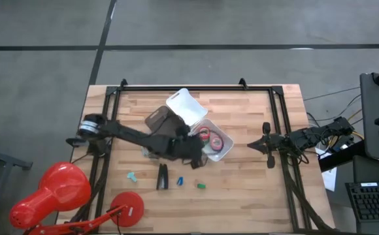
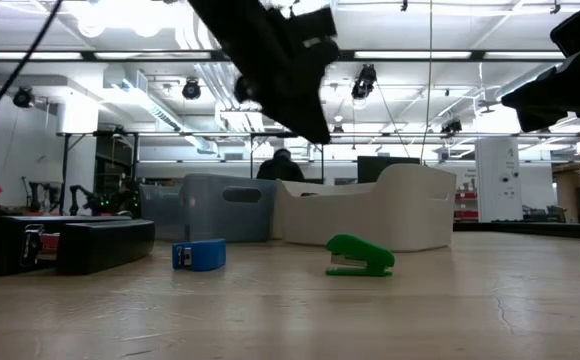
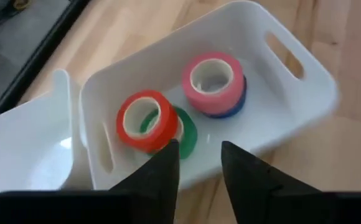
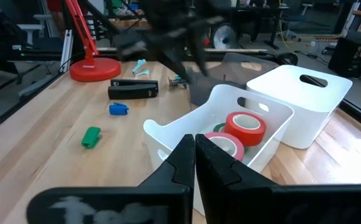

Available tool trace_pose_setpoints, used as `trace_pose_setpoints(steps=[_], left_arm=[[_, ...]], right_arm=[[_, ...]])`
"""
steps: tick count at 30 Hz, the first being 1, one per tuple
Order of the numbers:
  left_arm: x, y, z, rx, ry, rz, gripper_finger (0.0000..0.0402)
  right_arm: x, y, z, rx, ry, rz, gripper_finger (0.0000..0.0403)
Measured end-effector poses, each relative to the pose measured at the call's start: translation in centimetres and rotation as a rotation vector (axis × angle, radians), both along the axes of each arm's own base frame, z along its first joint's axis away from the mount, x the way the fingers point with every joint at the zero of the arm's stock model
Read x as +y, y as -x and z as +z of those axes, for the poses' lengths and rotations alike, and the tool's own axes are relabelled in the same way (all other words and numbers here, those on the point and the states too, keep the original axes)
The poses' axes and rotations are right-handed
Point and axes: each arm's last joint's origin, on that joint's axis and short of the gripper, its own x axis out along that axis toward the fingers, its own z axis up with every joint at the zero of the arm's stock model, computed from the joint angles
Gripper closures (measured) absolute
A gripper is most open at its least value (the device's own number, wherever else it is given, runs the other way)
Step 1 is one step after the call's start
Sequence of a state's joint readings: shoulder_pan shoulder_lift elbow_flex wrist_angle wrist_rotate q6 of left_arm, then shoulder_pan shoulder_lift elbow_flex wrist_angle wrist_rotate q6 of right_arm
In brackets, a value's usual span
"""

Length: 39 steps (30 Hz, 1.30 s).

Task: Pick and place Stapler, Stapler remover, tape
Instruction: Put the green stapler into the black bin

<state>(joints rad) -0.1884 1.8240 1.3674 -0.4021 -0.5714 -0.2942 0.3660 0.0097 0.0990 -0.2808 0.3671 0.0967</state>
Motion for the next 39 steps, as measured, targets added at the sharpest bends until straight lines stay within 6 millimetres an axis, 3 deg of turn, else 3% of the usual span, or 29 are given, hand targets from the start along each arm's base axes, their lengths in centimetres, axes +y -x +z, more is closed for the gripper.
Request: trace_pose_setpoints(steps=[6, 13, 20, 29, 33, 39], left_arm=[[-3.8, 2.9, 0.7, -0.008, -0.053, 0.038, 0.0316], [-7.2, 6.4, 0.0, -0.038, 0.078, -0.011, 0.0361], [-9.2, 8.1, -1.0, -0.076, 0.219, 0.036, 0.0383], [-11.0, 9.9, -2.0, -0.063, 0.439, 0.154, 0.0372], [-12.1, 9.4, -1.7, -0.172, 0.391, 0.111, 0.0352], [-12.6, 6.4, -2.5, -0.243, 0.324, -0.083, 0.029]], right_arm=[[0.0, 0.0, 0.0, 0.002, 0.001, 0.0, 0.0394], [0.0, 0.0, 0.0, 0.005, 0.002, 0.0, 0.0394], [0.0, 0.0, 0.0, 0.005, 0.002, 0.0, 0.0394], [0.0, 0.0, 0.0, 0.005, 0.002, 0.0, 0.0394], [0.0, 0.0, 0.0, 0.005, 0.002, 0.0, 0.0394], [0.0, 0.0, 0.0, 0.005, 0.002, 0.0, 0.0394]])
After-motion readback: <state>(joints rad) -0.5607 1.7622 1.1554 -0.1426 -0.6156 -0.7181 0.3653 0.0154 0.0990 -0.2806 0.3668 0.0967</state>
